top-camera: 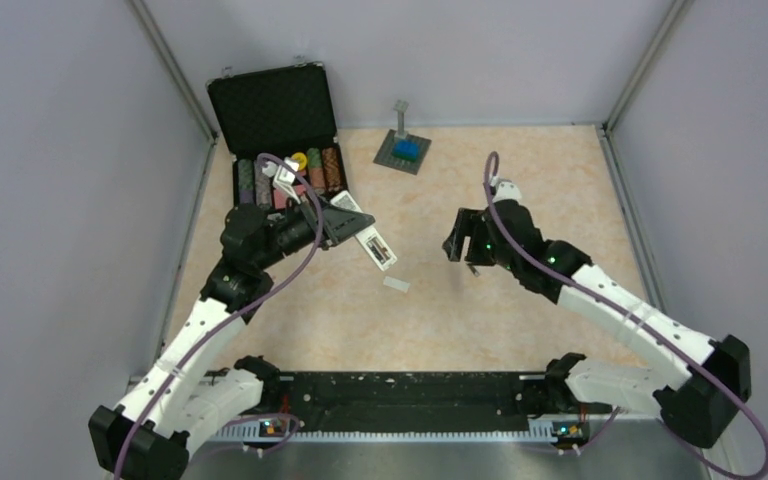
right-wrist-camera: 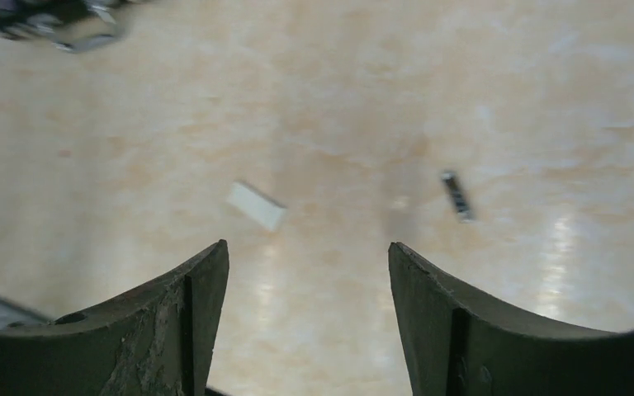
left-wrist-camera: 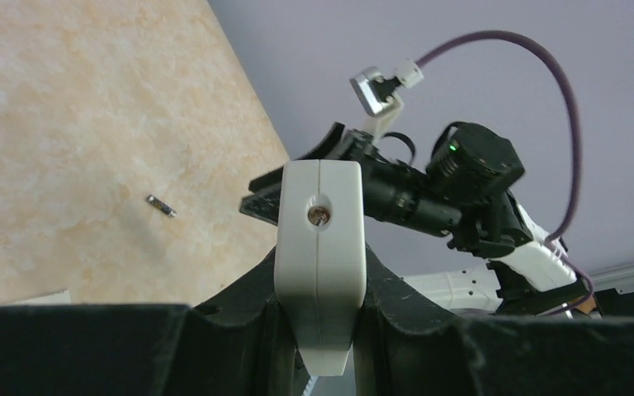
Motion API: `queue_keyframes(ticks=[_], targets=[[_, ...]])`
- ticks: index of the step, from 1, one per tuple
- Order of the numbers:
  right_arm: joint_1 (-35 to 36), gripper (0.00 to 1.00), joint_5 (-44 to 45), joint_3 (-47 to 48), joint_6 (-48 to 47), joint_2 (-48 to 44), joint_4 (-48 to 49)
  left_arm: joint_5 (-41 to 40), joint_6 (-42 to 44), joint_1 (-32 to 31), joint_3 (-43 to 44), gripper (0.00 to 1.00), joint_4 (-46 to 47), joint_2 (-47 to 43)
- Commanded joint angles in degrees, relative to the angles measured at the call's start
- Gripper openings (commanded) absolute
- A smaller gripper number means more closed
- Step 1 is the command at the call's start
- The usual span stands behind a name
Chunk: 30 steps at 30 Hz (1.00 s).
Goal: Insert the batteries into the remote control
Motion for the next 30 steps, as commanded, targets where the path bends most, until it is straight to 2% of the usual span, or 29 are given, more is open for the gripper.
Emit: queue_keyframes(ticks=[1,5,11,17,27,30], targets=[[-3.99,0.69,10.59,-0.65,-16.03,7.73,-5.23,2.57,-0.75,-0.13,-0.81,0.0,-0.31,-0.37],[-5.88,0.67,9.8,-0.95,-22.53,15.59,-2.77,2.91,-0.51,-0.12,-1.02,0.0,-1.23,-0.33],[-8.72,0.67,8.29,0.03,-26.97,25.69,-0.77,4.2,1.38,-0.04,-0.98,0.0,-3.52,0.25],[-9.97,0.54,6.7,1.95,-29.0,33.36,-1.06,5.12,2.41,0.14,0.07,0.0,-4.87,1.62],[-10.57,0.26,4.66,2.68,-28.76,36.22,0.45,5.36,1.56,0.23,0.6,0.0,-4.14,3.1],[-10.98,0.22,3.32,2.64,-28.23,36.79,0.35,5.5,1.54,0.27,0.63,0.0,-4.17,3.15]])
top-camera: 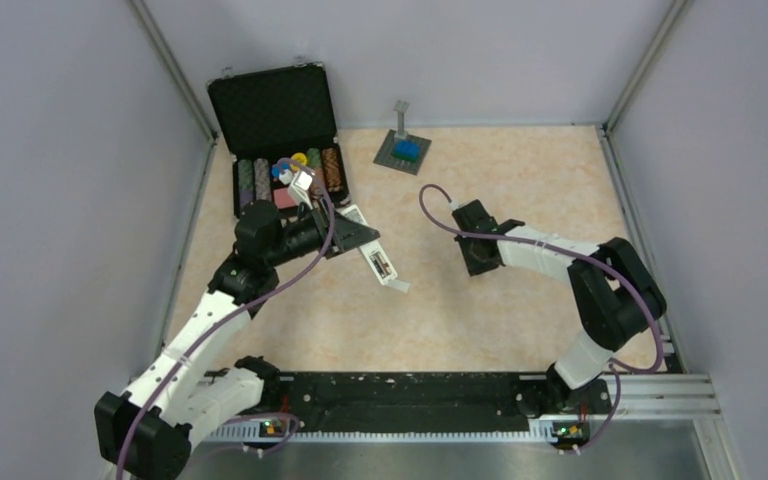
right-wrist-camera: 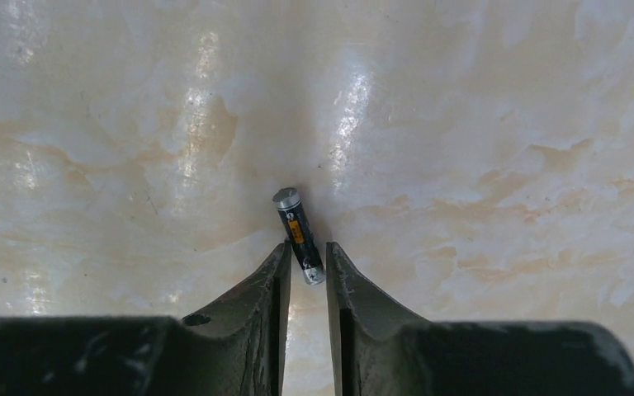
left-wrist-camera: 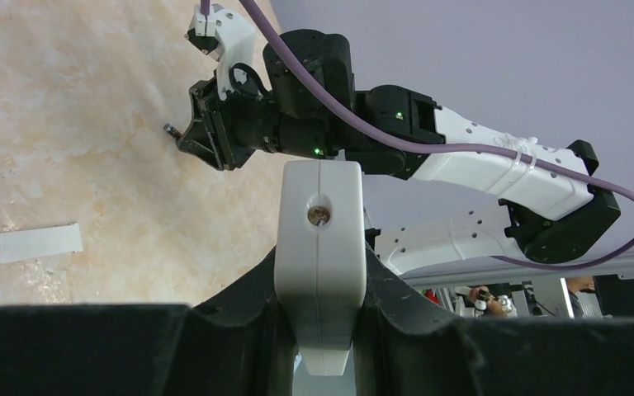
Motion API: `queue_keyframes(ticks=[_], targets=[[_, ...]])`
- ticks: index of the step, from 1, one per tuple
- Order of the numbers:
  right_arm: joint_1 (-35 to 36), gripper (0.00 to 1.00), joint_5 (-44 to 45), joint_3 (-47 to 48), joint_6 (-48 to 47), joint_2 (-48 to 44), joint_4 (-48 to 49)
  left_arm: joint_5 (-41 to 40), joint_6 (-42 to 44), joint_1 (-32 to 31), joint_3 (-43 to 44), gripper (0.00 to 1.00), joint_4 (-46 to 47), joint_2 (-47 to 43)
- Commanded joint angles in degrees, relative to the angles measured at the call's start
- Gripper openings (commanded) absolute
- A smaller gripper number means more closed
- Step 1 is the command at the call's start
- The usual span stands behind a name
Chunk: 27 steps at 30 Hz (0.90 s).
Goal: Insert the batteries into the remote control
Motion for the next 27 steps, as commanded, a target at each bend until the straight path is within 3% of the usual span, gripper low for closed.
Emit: queue_keyframes(ticks=[1,7,10,12,15,27], targets=[[-1.31,0.22,-2.47,1.83,0.45,1.57,0.87,1.19,0.49,0.27,1.84,0.0,2.45,-0.05],[-2.44,0.26,-4.64,1.98,0.75,2.25,0.9,1.33,1.1,0.23,2.16,0.0,1.85,0.32],[-2.63,0.18,-5.55,2.05,0.89,2.43,0.59,1.83,1.04,0.24,2.32,0.0,1.75,0.94],[-2.67,0.06,-6.49,2.13,0.86,2.22,0.52,2.19,0.94,0.26,2.38,0.0,1.75,1.41],[-2.83,0.02,-10.19,1.47,1.52,-0.15,1.54,3.45,0.87,0.24,2.4,0.0,1.81,2.48],[-3.4,0.02,-38.37,0.05,9.01,-21.71,2.9,10.77,0.14,0.22,3.44,0.0,1.49,11.47]])
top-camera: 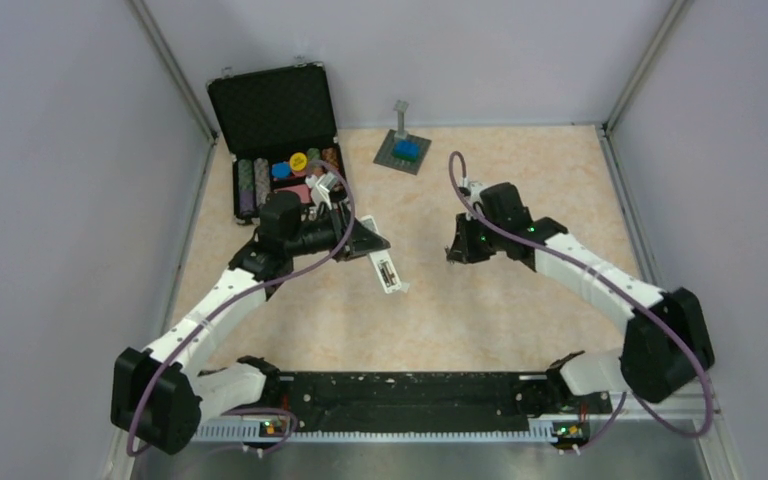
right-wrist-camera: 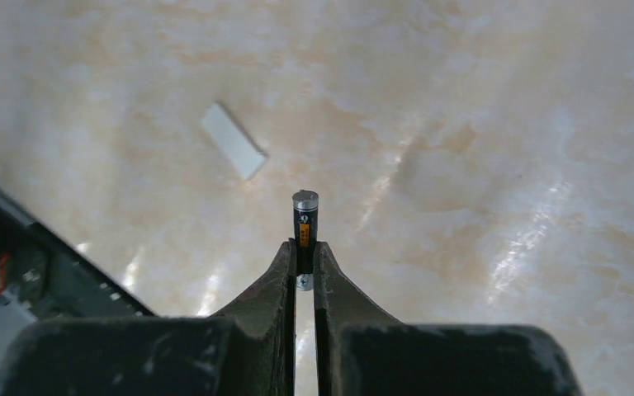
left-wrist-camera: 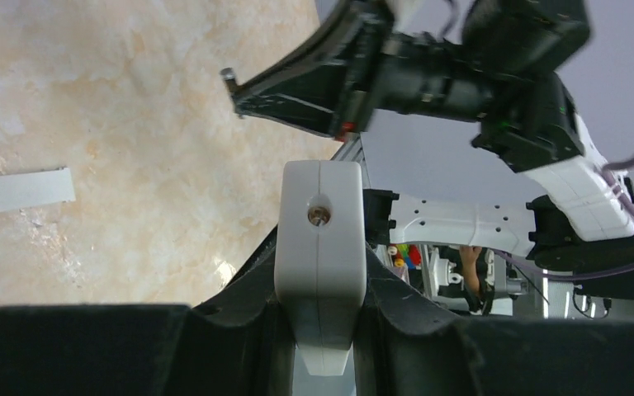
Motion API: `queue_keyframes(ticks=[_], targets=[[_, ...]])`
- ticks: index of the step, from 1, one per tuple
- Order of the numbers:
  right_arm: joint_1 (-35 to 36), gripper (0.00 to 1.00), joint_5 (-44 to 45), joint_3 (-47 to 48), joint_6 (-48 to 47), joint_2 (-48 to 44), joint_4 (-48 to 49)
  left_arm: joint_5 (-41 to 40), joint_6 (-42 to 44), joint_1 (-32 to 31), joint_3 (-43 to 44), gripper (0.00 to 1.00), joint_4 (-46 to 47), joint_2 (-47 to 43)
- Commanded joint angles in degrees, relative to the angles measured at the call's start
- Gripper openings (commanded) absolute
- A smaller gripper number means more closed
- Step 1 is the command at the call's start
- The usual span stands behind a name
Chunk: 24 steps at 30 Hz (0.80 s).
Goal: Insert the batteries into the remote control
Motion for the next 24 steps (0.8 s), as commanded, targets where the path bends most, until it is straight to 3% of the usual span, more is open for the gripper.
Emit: queue_keyframes(ticks=[1,11,20,24], targets=[[-0.6,0.02,-15.27,-0.57,5.34,-10.27,2.33,5.09,-0.12,0.24,3.55,0.0,1.89,3.61],[-0.44,0.04,-35.08,-2.12,17.45,-18.93,2.88,8.31,-3.55,0.12,5.19,0.0,1.61,14.07],[2.1,0.05,-37.64,-3.38,25.72,-17.72,3.27,11.14,-13.14,-1.49,-0.7,0.0,16.57,21.51],[3.87,0.05,-36.89,-4.02,27.18,-15.49,3.25,11.81,-13.07,-3.41,-0.78,0.0,20.3,24.37]])
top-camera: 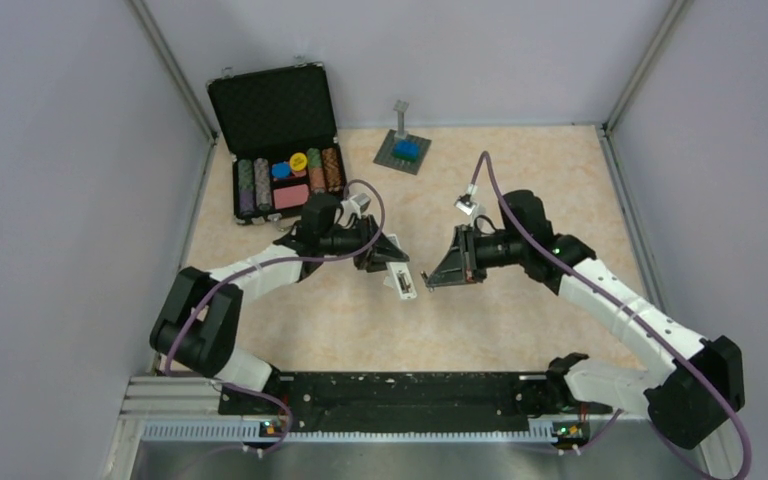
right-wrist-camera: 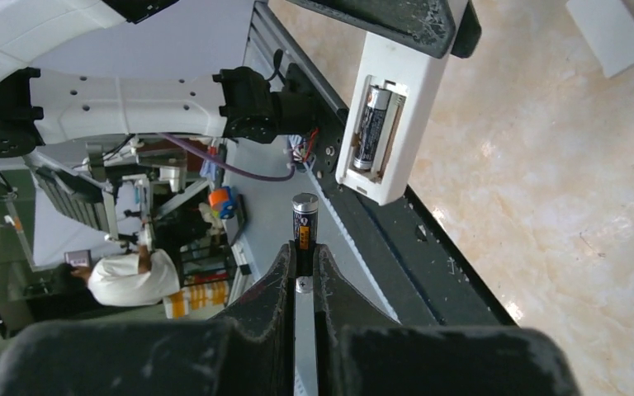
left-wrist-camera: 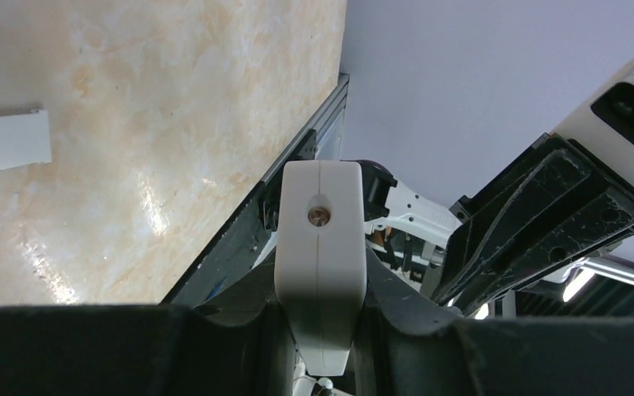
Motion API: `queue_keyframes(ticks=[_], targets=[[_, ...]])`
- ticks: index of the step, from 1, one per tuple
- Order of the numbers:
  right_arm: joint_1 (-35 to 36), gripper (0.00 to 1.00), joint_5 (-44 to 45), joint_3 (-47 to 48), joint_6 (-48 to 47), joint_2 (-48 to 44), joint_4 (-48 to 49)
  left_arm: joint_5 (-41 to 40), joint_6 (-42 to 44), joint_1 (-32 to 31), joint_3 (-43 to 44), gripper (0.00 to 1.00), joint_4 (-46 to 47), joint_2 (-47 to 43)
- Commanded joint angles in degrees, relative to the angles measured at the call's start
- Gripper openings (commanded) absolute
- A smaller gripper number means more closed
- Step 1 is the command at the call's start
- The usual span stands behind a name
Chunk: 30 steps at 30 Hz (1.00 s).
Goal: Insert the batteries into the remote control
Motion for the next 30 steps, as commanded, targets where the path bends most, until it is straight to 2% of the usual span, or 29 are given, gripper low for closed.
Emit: queue_keyframes(ticks=[1,12,30], targets=[[2.04,0.05,-0.65,-0.96,3.31,2.25,1.19,2.76,-1.79,-2.13,-0.13,0.0,10.21,2.07],[3.21,0.04,1.66,-1.65,4.66,6.85,-2.07,3.6,-1.31,-4.34,-0.13,0.0,14.85,6.6],[3.69,0.04,3.85,-1.84,4.17,11.19,-2.96,0.78,4.91,-5.96,0.65,0.0,7.88,6.83]])
